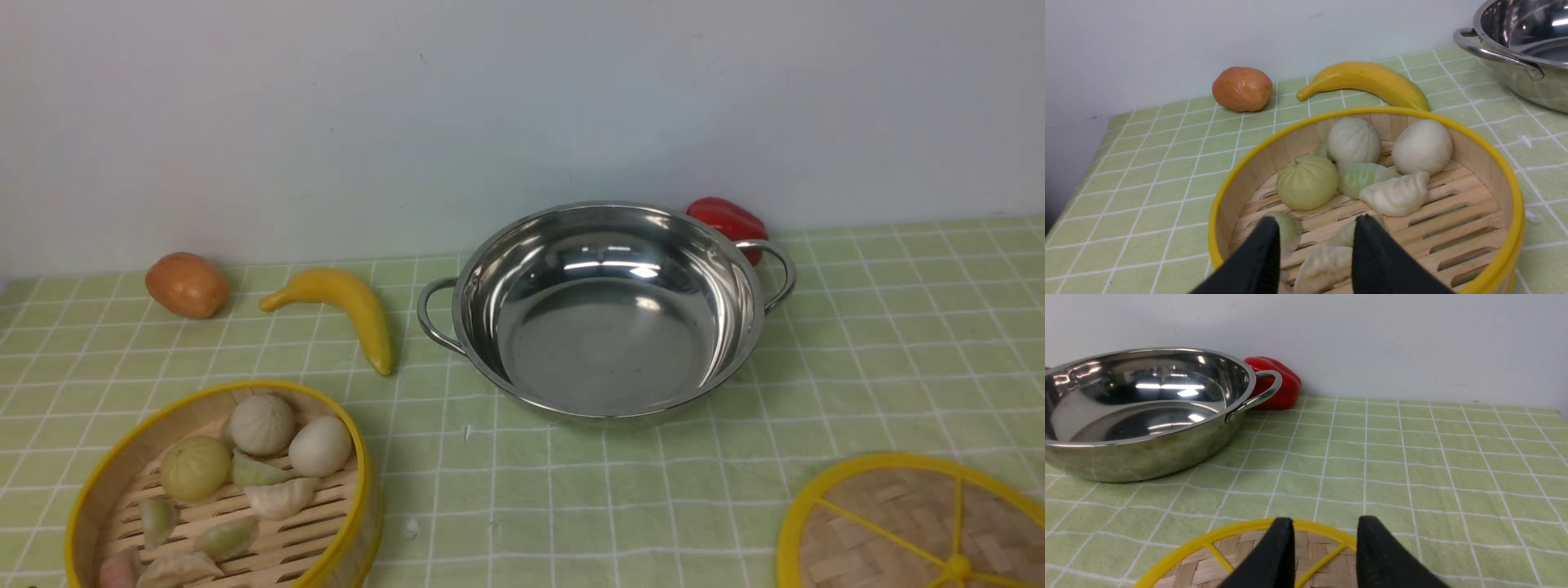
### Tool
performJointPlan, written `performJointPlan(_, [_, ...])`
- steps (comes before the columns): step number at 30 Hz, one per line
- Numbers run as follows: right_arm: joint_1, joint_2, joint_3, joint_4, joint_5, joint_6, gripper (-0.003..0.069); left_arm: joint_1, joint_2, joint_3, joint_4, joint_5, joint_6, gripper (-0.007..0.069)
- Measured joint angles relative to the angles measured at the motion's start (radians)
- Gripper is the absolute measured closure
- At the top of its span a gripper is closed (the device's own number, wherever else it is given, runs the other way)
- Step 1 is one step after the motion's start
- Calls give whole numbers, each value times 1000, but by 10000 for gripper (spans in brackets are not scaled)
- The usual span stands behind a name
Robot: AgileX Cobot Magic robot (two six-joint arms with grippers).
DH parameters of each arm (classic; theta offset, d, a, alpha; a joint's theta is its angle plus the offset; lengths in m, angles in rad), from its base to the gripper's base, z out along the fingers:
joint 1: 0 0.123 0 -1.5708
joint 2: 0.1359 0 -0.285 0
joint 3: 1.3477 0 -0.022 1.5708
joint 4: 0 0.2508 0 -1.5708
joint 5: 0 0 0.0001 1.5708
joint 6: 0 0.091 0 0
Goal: Place the steamer in the pot on the green tablecloth, and put the lid on the steamer.
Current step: 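Grasp the rim of the steamer basket holding the buns with the left gripper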
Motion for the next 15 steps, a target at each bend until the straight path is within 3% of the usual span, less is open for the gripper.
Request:
performJointPlan(13, [0,0,0,0,0,0,419,0,0,0,-1,-2,0,382])
performJointPlan(15, [0,0,0,0,0,0,419,0,0,0,-47,-12,-24,382])
